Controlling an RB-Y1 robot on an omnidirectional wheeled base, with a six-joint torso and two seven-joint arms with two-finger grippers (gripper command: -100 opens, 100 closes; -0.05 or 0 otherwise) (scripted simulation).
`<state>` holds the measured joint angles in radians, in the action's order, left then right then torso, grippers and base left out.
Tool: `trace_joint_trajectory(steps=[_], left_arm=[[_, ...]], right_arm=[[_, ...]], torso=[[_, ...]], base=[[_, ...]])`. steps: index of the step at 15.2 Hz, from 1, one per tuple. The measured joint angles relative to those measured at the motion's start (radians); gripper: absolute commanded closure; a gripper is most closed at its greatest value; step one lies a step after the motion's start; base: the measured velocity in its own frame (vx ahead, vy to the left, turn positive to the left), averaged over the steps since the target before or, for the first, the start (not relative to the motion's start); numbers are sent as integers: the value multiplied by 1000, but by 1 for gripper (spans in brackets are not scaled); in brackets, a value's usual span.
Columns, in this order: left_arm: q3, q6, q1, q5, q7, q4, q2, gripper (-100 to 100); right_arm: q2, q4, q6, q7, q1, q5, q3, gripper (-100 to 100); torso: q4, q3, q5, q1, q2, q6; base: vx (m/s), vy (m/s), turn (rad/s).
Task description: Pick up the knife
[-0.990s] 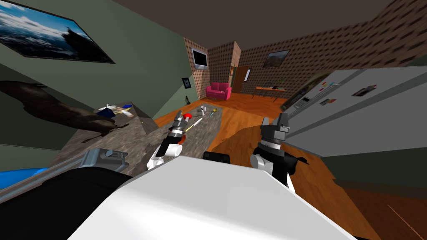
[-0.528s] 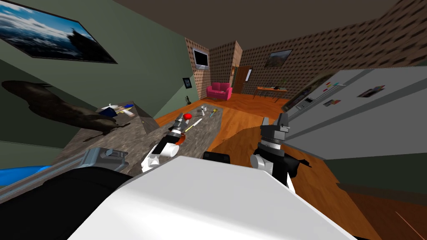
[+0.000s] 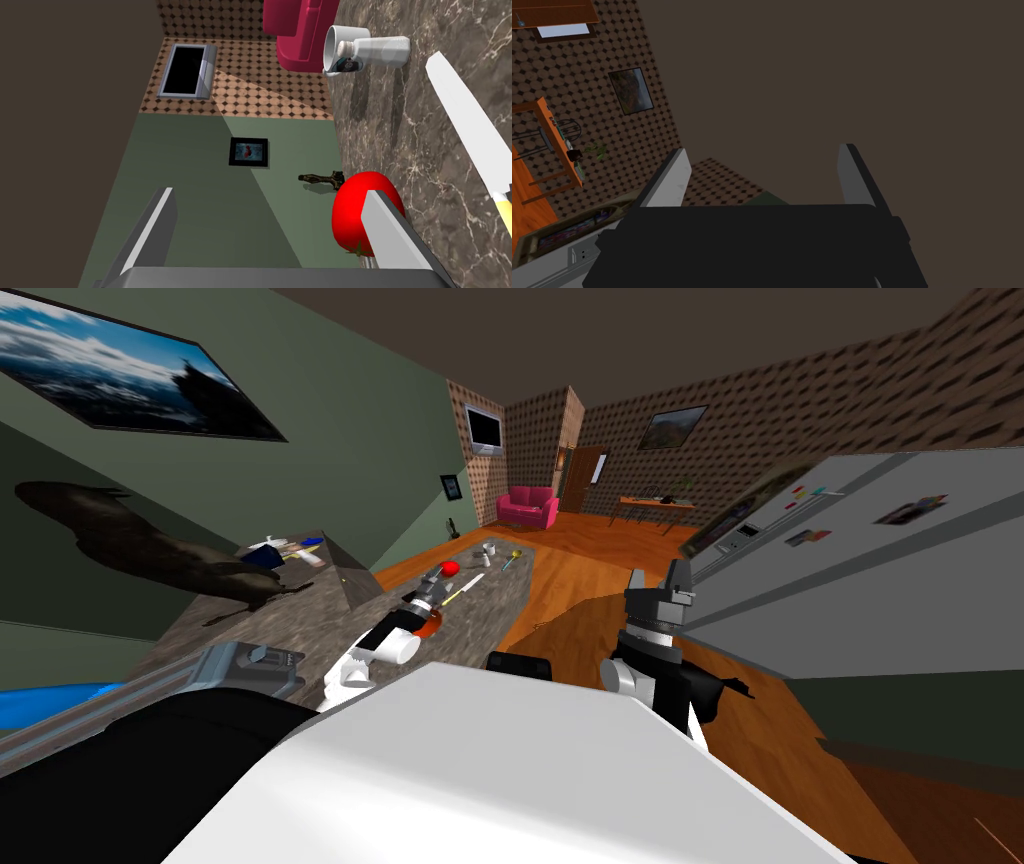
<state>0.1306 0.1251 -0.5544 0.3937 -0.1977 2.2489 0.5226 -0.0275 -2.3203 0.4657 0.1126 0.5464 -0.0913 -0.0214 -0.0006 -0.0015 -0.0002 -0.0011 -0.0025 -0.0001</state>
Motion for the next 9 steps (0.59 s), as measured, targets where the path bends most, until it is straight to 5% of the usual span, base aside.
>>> trace_joint_trajectory(steps=[9], left_arm=[[44,187,-27,158,-100,-48,165,-100]], right_arm=[[0,0,0,0,0,0,0,0]], torso=[[0,-1,0,0,-1,0]], base=[[49,-31,18]])
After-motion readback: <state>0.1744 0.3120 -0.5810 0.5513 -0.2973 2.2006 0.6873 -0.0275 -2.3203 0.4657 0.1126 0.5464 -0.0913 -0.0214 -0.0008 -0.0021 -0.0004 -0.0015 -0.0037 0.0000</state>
